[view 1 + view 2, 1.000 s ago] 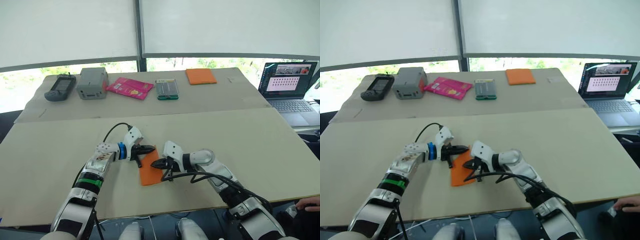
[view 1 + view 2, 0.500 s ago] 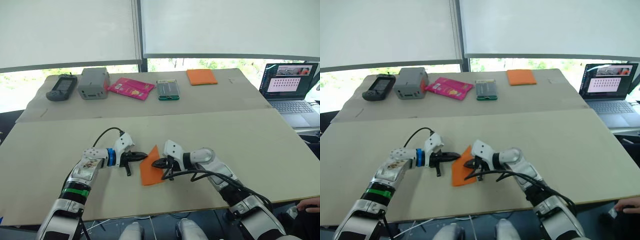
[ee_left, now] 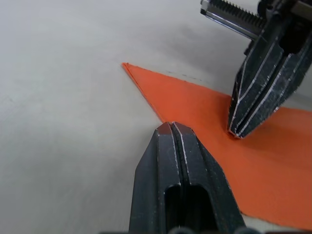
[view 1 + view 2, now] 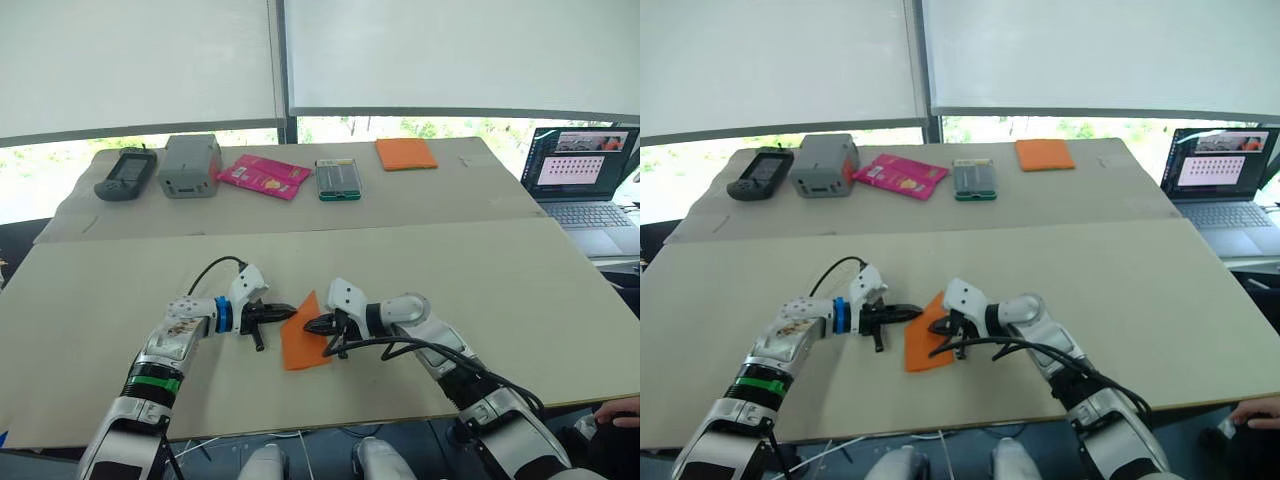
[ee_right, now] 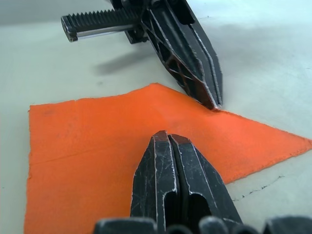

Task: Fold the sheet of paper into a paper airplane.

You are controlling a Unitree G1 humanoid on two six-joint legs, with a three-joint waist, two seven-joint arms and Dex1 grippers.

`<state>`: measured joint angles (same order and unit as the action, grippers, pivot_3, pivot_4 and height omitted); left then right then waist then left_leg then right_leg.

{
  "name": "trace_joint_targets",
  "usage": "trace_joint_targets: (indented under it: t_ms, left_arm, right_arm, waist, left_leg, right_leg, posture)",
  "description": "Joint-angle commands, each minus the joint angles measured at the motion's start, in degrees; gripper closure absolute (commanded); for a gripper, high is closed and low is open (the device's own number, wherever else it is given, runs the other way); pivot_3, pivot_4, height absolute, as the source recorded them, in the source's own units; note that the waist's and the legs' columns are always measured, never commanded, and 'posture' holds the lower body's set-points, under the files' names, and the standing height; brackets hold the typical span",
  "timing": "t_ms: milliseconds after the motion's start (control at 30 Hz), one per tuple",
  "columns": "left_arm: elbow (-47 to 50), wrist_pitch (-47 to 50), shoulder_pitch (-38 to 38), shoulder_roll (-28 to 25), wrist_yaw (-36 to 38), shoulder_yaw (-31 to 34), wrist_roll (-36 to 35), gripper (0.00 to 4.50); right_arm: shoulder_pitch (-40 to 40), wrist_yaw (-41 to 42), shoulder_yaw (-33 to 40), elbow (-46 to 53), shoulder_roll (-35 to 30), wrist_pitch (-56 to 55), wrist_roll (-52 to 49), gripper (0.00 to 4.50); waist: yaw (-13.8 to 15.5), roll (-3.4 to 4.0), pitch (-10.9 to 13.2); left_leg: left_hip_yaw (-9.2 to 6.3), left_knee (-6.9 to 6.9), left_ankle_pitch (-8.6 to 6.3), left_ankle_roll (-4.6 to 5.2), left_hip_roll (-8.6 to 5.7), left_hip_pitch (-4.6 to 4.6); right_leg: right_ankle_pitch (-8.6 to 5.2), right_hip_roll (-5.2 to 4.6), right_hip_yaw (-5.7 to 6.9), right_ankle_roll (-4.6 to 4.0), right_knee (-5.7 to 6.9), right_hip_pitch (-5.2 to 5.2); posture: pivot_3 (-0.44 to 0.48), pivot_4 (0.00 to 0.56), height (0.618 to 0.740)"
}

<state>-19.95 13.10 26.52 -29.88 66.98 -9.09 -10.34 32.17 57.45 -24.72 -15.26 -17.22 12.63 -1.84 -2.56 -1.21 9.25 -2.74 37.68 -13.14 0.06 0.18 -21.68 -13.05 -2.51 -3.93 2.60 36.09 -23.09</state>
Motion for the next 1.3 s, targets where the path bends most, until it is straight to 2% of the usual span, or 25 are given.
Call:
trace_joint_targets:
  t_ms: [33,467,767,900,1133,1300]
  left_arm:
    - [1.3,-0.4,-2.8,-1.7,3.1,-3.7,2.2,4.48]
    - [6.6,-0.2,-6.4,-4.7,5.8,-5.7,1.9,4.48]
    - [6.3,0.7,-5.2,-5.6,5.7,-6.4,2.6,4.48]
    - [5.0,0.4,-4.8,-4.7,5.1,-6.4,2.6,4.48]
    - [5.2,0.9,-5.0,-4.0,4.6,-6.0,2.2,4.48]
    - [6.8,5.3,-4.4,-3.5,4.5,-2.4,-2.4,4.48]
  right_arm:
    - [-1.9,0.3,-1.6,-2.2,-1.7,2.8,2.5,4.5]
    - [-0.5,2.5,-1.0,-0.8,-3.9,3.5,2.2,4.5]
    - [-0.5,6.4,1.7,8.9,-7.6,7.7,-1.9,4.5]
    - [1.4,4.7,3.1,10.7,-6.5,9.1,-2.8,4.5]
    - [1.0,0.6,1.0,8.0,-3.9,9.2,0.6,4.5]
    - [-0.3,1.1,2.6,11.2,-5.1,10.8,-0.9,4.5]
  waist:
    - [0.0,0.01,0.0]
    - [0.2,0.01,0.0]
    - [0.8,0.02,0.0]
    - [0.9,0.02,0.0]
    - [1.7,0.02,0.0]
    - [1.7,0.02,0.0]
  left_leg:
    - [0.0,-0.02,0.0,0.0,0.0,0.0]
    - [-0.03,-0.12,-0.01,-0.01,0.04,-0.16]
    - [-0.03,-0.43,0.0,0.0,-0.35,-0.18]
    - [-0.02,-0.44,0.0,0.0,-0.41,-0.3]
    - [-0.02,-0.42,0.0,0.0,-0.41,-0.3]
    - [-0.02,-0.42,0.0,0.0,-0.44,-0.33]
  right_leg:
    - [-0.02,-0.02,0.0,-0.01,-0.02,0.0]
    - [-0.14,-0.11,-0.01,0.06,-0.12,-0.05]
    - [-0.34,-0.56,0.05,0.1,-0.14,-0.09]
    - [-0.32,-0.64,0.07,0.07,-0.16,-0.16]
    - [-0.35,-0.64,0.14,0.13,-0.14,-0.15]
    - [-0.33,-0.67,0.14,0.09,-0.15,-0.16]
  posture:
    - [0.0,0.15,0.74]
    - [0.0,0.15,0.74]
    - [0.0,0.15,0.74]
    - [0.0,0.15,0.74]
    - [0.0,0.15,0.74]
    - [0.0,0.15,0.74]
